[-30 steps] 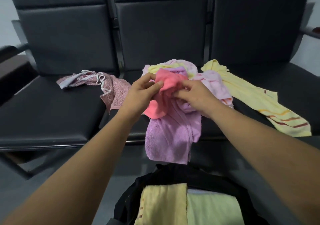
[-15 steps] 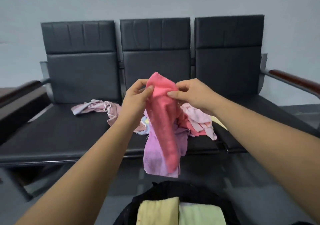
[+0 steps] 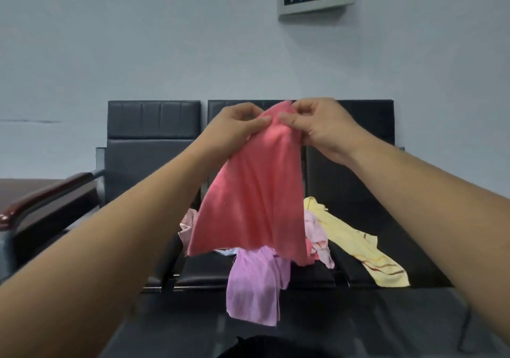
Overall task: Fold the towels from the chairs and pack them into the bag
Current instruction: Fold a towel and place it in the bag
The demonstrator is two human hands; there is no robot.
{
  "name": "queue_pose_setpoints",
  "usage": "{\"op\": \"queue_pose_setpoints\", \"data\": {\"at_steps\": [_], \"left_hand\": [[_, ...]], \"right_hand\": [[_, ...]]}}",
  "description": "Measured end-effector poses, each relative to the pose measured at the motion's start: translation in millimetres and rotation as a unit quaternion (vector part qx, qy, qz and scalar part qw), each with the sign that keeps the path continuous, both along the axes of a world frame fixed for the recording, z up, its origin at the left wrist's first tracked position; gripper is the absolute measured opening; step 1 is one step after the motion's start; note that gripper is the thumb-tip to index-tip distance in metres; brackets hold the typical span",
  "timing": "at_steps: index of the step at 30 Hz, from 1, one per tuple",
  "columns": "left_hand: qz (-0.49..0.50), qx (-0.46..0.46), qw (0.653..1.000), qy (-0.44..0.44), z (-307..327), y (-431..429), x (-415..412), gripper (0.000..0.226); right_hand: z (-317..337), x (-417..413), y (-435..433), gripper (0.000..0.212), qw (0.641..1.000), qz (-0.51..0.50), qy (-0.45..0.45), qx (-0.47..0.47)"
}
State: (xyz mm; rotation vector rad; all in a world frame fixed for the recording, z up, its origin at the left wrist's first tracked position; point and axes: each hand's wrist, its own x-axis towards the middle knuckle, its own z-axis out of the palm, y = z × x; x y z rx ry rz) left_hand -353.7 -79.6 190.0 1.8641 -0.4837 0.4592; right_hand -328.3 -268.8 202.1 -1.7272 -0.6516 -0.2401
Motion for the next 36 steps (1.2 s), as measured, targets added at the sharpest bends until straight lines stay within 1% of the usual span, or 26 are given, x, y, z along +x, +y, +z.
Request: {"op": "queue_pose_setpoints", "data": {"at_steps": [2, 3, 5, 6, 8, 10, 13, 15, 16, 17, 18, 19, 20, 21, 22, 23, 24, 25, 26, 27, 29, 31, 32, 33, 35, 36], "left_hand": [[-0.062, 0.003, 0.996, 0.058, -3.7, 1.6, -5.8, 0.013], [-0.076, 0.047, 0.992, 0.085, -9.3, 3.8, -5.3, 0.016], [-0.051, 0.167, 0.978, 0.114, -21.9, 11.3, -2.6, 0.014], [-0.032, 0.201, 0.971, 0.127, -29.3, 16.6, 1.2, 0.012], [0.004, 0.226, 0.961, 0.161, -41.5, 29.8, 8.7, 0.011], [0.029, 0.215, 0.956, 0.196, -50.6, 43.2, 13.5, 0.005], [0.077, 0.161, 0.967, 0.182, -54.7, 57.7, 22.0, 0.008], [0.099, 0.13, 0.978, 0.129, -42.8, 57.0, 20.5, 0.014], [0.08, 0.078, 0.988, 0.104, -32.8, 53.3, 18.6, 0.015], [0.039, -0.005, 0.995, 0.092, -19.6, 48.6, 13.8, 0.014], [-0.022, -0.1, 0.991, 0.089, -5.9, 43.8, 8.4, 0.012], [-0.075, -0.174, 0.978, 0.088, 7.7, 39.3, 1.9, 0.012], [-0.11, -0.207, 0.968, 0.085, 18.6, 34.9, -4.1, 0.012], [-0.1, -0.183, 0.975, 0.078, 26.6, 32.8, -7.1, 0.012], [-0.041, -0.092, 0.993, 0.063, 31.2, 32.4, -8.8, 0.014], [0.051, 0.062, 0.996, 0.04, 33.2, 34.9, -9.5, 0.017], [0.137, 0.224, 0.965, 0.018, 32.8, 41.0, -8.4, 0.021], [0.183, 0.347, 0.92, 0.002, 31.5, 45.0, -7.0, 0.023], [0.199, 0.412, 0.889, 0.005, 28.4, 47.7, -5.9, 0.02], [0.202, 0.444, 0.873, 0.013, 23.9, 50.4, -4.4, 0.016], [0.204, 0.477, 0.854, 0.041, 14.1, 53.3, -3.0, 0.014], [0.187, 0.474, 0.853, 0.111, 5.1, 54.6, -2.1, 0.013], [0.17, 0.451, 0.864, 0.143, 2.5, 55.1, -3.0, 0.013], [0.146, 0.403, 0.889, 0.16, 2.2, 56.0, -3.7, 0.012], [0.064, 0.234, 0.957, 0.159, 5.6, 56.8, -5.6, 0.007], [0.018, 0.138, 0.979, 0.151, 8.6, 56.5, -6.4, 0.006]], "right_hand": [[9.7, -5.3, -5.9, 0.007, 0.998, -0.005, 0.003, 0.067], [14.5, -7.5, -8.9, 0.007, 0.996, -0.004, 0.004, 0.094], [24.2, -9.4, -17.3, 0.008, 0.989, -0.018, 0.005, 0.146], [27.5, -8.8, -22.4, 0.009, 0.985, -0.034, 0.005, 0.169], [29.3, -3.5, -35.3, 0.013, 0.976, -0.085, 0.009, 0.201], [22.9, 7.6, -50.6, 0.015, 0.971, -0.157, 0.014, 0.18], [2.0, 19.1, -69.1, 0.003, 0.967, -0.208, 0.052, 0.136], [-7.9, 21.7, -80.0, 0.012, 0.963, -0.224, 0.074, 0.133], [-8.8, 19.5, -84.3, 0.011, 0.962, -0.212, 0.076, 0.153], [-6.7, 18.1, -88.5, 0.007, 0.962, -0.182, 0.082, 0.187], [-2.3, 13.8, -90.9, 0.005, 0.957, -0.127, 0.097, 0.241], [3.7, 10.1, -93.1, 0.007, 0.941, -0.064, 0.116, 0.312], [10.6, 6.5, -94.3, 0.01, 0.917, -0.007, 0.129, 0.378], [15.9, 4.4, -95.4, 0.012, 0.896, 0.024, 0.139, 0.42], [19.3, 1.6, -95.5, 0.011, 0.893, 0.013, 0.143, 0.427], [20.1, 0.2, -94.6, 0.008, 0.901, -0.031, 0.147, 0.407], [17.6, 0.2, -94.6, 0.006, 0.919, -0.1, 0.145, 0.354], [12.6, 1.9, -94.9, 0.005, 0.933, -0.169, 0.135, 0.288], [6.4, 3.8, -95.3, 0.005, 0.94, -0.222, 0.12, 0.229], [0.6, 5.9, -95.0, 0.007, 0.942, -0.248, 0.111, 0.199], [-7.7, 7.6, -93.6, 0.009, 0.941, -0.251, 0.109, 0.199], [-10.3, 8.0, -92.4, 0.009, 0.939, -0.257, 0.105, 0.202], [-10.2, 8.1, -92.9, 0.008, 0.939, -0.26, 0.1, 0.2], [-9.5, 9.1, -94.0, 0.008, 0.939, -0.263, 0.094, 0.202], [-6.8, 9.7, -96.6, 0.024, 0.944, -0.262, 0.077, 0.185], [-5.6, 9.4, -97.3, 0.029, 0.95, -0.259, 0.07, 0.163]]}}
